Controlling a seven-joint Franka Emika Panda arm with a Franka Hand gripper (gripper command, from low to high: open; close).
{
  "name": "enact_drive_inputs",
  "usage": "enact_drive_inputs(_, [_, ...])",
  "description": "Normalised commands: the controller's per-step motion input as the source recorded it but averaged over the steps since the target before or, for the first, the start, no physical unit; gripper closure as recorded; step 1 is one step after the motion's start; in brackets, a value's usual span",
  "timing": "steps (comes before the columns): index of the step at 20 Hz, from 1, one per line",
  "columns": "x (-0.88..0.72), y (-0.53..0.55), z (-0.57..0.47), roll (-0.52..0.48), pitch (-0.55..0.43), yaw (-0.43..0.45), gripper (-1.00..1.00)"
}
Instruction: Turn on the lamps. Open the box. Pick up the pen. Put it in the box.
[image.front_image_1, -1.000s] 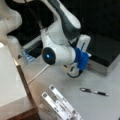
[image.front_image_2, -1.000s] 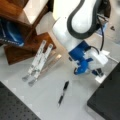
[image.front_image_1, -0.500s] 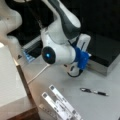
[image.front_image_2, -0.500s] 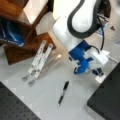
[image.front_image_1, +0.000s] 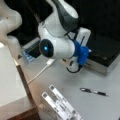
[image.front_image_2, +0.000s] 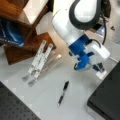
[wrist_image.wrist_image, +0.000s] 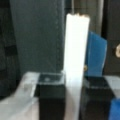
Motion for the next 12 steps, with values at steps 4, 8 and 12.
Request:
enact_drive_inputs(4, [-0.07, 0.1, 0.14, -0.211, 0.056, 0.085, 1.0])
enact_drive_inputs(8, [0.02, 0.2, 0.22, -0.182, 0.057, 0.087, 1.0])
enact_drive_inputs(12, [0.12, 0.3, 0.46, -0.189, 0.019, 0.182, 1.0])
